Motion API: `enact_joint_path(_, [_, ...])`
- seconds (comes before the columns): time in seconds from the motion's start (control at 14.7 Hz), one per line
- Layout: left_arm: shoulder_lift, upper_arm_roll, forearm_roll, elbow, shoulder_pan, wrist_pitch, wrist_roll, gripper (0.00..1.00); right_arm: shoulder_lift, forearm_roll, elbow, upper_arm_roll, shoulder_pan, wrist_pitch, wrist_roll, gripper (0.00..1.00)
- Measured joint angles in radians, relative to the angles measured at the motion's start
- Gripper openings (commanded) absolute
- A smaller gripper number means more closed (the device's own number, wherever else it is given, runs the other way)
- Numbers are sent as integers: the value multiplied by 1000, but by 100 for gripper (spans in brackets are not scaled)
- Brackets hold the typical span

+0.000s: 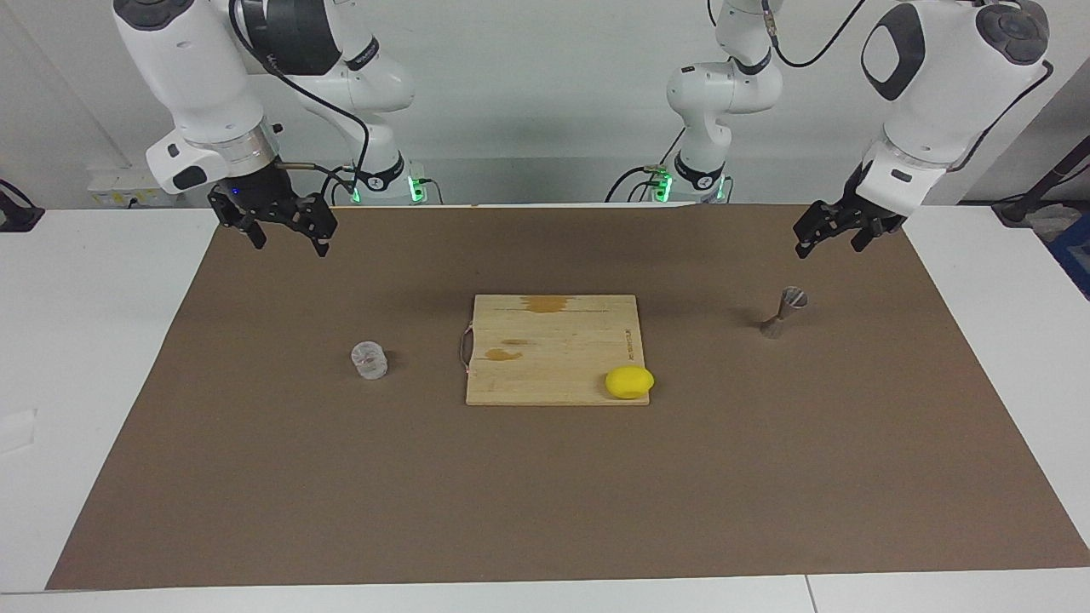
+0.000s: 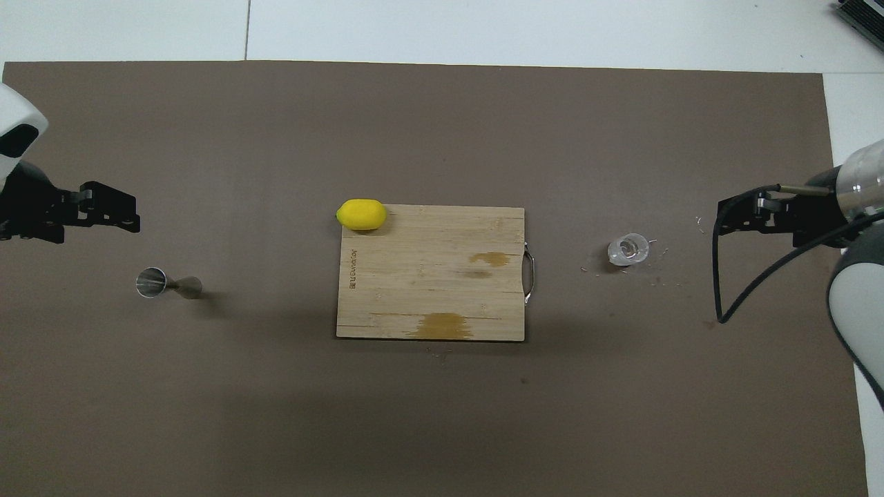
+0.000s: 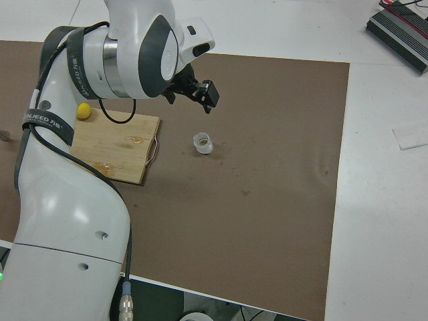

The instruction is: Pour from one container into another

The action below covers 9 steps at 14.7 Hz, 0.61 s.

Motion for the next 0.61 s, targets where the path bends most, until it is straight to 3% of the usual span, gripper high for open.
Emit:
enact_joint_path(0.41, [0,0,0,-4,0,7,0,100,0,0,0,0,0,0,0,100])
enact_joint_path(0.61, [-1,1,0,-10,3,82,0,100,0,0,0,0,0,0,0,100])
